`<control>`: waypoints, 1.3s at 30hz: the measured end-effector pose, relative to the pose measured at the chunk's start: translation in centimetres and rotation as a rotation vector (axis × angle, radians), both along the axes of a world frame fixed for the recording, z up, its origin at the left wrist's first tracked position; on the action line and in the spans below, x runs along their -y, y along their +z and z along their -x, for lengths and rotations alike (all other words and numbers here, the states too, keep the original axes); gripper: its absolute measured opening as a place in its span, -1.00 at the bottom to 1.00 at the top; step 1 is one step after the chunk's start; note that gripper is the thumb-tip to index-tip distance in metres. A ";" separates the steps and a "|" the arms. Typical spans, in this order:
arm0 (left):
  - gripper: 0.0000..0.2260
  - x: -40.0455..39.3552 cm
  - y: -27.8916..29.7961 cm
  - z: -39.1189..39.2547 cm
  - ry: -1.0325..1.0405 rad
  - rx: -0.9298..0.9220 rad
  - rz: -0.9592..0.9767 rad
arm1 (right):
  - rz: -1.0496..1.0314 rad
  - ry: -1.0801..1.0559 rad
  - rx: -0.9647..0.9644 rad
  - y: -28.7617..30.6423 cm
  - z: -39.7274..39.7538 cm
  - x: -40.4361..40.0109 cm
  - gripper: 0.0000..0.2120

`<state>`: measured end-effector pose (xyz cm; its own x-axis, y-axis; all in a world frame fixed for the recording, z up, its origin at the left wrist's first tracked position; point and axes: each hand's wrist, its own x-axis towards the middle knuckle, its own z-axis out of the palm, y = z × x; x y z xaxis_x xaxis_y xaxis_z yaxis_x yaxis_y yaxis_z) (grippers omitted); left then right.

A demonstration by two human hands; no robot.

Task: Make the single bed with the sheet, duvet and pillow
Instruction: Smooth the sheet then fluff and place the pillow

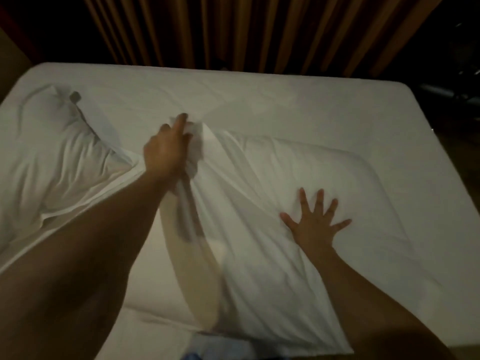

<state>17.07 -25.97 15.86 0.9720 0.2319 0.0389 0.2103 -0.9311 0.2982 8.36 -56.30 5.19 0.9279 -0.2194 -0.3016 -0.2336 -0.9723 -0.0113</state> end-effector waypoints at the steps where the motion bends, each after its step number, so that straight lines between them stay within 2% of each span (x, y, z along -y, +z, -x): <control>1: -0.63 -0.9 -0.5 0.4 0.027 -0.020 -0.023 | -0.023 0.001 -0.006 0.0 0.1 -1.0 -0.24; 4: -0.61 -1.6 -4.8 5.1 0.098 -0.201 -0.052 | -0.014 0.017 -0.016 -1.3 1.1 -2.1 -0.23; 6: -0.57 -0.4 -7.1 7.2 0.143 -0.302 -0.089 | -0.033 0.007 -0.045 -1.7 1.8 -1.8 -0.15; 10: -0.53 2.3 -8.2 7.0 0.177 -0.323 -0.303 | 0.000 0.012 -0.031 -1.5 1.8 -1.0 -0.22; 12: -0.50 4.0 -8.2 6.3 0.052 -0.219 -0.366 | 0.010 0.031 0.006 -0.8 1.4 -1.0 -0.24; 14: -0.49 7.2 -7.2 6.0 -0.165 -0.107 -0.293 | 0.024 0.096 0.012 -0.6 1.0 -1.3 -0.24; 16: -0.46 10.2 -8.3 6.8 -0.408 -0.222 -0.213 | 0.020 0.166 -0.001 -0.9 1.0 -0.7 -0.24; 17: -0.43 10.7 -9.6 7.8 -0.456 -0.289 -0.220 | 0.018 0.178 -0.018 -1.3 1.2 0.3 -0.24; 19: -0.32 9.4 -11.9 9.3 -0.416 -0.376 -0.249 | 0.034 0.130 -0.063 -2.4 2.3 3.0 -0.20; 21: -0.30 7.2 -13.7 9.6 -0.358 -0.448 -0.252 | 0.072 0.035 -0.039 -3.2 4.0 5.8 -0.11; 25: -0.31 5.3 -12.2 8.1 -0.357 -0.559 -0.208 | 0.083 -0.045 -0.027 -2.4 4.1 6.5 -0.11; 28: -0.28 6.1 -10.8 8.0 -0.344 -0.516 -0.144 | 0.063 0.008 0.036 -1.3 4.1 5.5 -0.12; 33: -0.24 9.4 -13.4 10.3 -0.321 -0.554 -0.130 | -0.035 0.020 -0.074 -3.5 7.0 4.6 -0.15; 37: -0.23 9.5 -13.8 9.5 -0.311 -0.576 -0.138 | -0.013 -0.009 -0.164 -4.1 5.1 4.5 -0.01; 39: -0.21 8.9 -13.2 9.7 -0.324 -0.571 -0.141 | 0.014 -0.004 -0.148 -3.4 4.5 3.5 0.01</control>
